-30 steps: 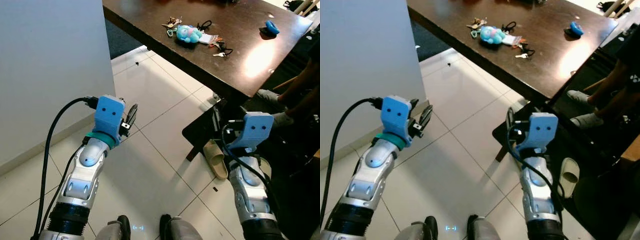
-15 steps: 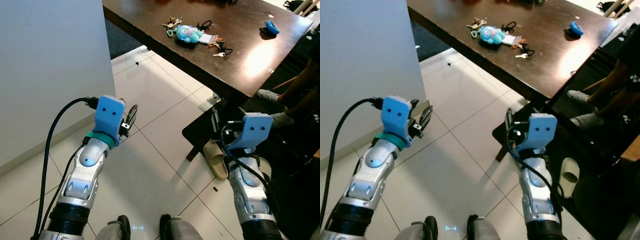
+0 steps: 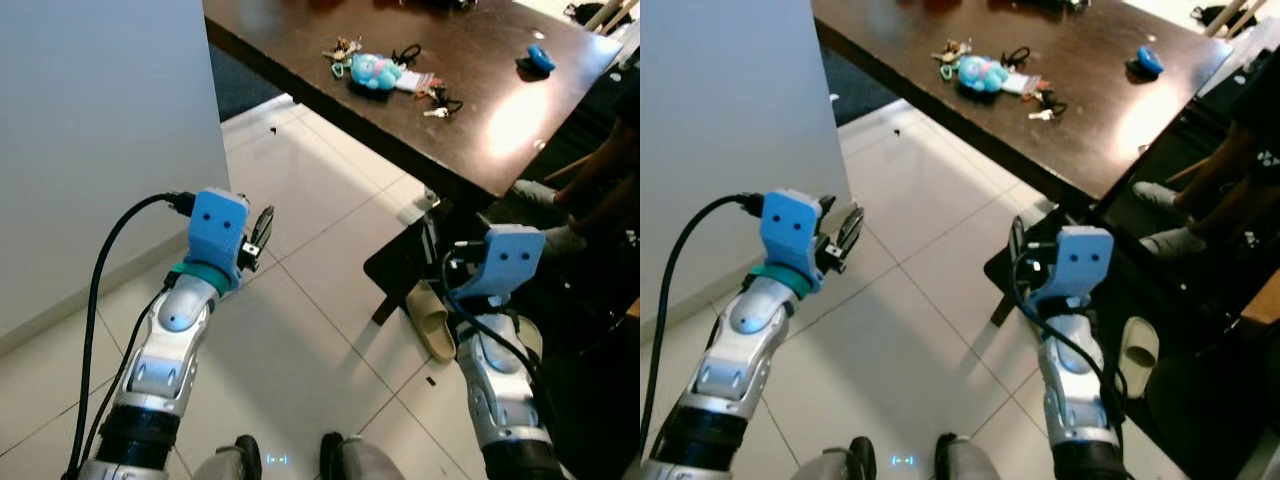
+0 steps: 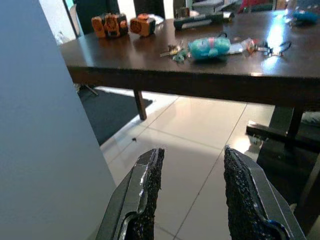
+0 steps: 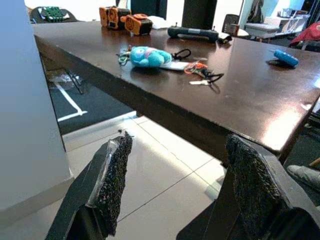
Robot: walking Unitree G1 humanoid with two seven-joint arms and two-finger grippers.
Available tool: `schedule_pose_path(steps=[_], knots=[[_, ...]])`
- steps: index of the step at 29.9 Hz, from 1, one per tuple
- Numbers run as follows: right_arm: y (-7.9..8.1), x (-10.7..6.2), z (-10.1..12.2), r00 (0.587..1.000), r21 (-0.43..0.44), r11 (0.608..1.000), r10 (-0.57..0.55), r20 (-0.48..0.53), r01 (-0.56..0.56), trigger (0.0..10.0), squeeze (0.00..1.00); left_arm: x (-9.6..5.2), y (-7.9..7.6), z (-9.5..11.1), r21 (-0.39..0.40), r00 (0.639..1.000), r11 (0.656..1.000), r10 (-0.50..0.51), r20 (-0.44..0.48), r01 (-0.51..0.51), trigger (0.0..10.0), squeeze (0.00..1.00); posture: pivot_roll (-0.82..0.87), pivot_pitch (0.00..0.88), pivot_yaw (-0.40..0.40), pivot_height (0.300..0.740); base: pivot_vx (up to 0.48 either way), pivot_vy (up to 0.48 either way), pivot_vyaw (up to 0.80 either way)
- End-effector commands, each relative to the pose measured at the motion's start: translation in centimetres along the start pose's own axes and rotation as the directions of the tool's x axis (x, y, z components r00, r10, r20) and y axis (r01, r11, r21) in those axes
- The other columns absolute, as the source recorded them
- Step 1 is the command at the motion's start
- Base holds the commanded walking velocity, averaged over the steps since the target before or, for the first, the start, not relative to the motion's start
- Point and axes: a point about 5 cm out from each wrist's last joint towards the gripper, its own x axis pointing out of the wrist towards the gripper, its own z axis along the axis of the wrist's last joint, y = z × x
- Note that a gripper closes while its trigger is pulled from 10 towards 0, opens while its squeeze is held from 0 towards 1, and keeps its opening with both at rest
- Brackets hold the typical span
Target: Hang keys on a hook
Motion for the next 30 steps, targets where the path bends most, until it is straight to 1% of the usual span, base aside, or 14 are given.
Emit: schedule_pose_path(steps=[1,25,28,30], knots=[[-0.20,-0.39,-0.27,1.000,-0.001,1.000,-0.006,-0.014,0.006,10.0,0.00,0.03,-0.29,0.24,-0.010,1.000,1.000,-0.009,0.006,0.009,10.0,0.00,-0.15,0.172,0.017,0.740,0.480,0.000,0.00],[-0.29,-0.27,-0.46,1.000,-0.005,1.000,-0.010,-0.019,0.010,10.0,0.00,0.53,-0.13,0.88,-0.007,0.999,1.000,-0.020,0.028,0.020,10.0,0.00,-0.16,0.158,0.027,0.740,0.476,0.000,0.00],[-0.40,-0.29,-0.48,1.000,0.010,1.000,-0.018,-0.020,0.018,10.0,0.00,0.56,-0.20,1.00,-0.009,0.999,1.000,-0.028,0.031,0.028,10.0,0.00,-0.16,0.159,0.027,0.740,0.469,0.000,0.00],[-0.72,-0.30,-0.55,0.999,0.036,0.999,-0.037,-0.028,0.038,10.0,0.00,0.61,-0.38,1.21,-0.014,0.998,0.999,-0.046,0.037,0.046,10.0,0.00,-0.16,0.159,0.028,0.740,0.469,0.000,-0.80]])
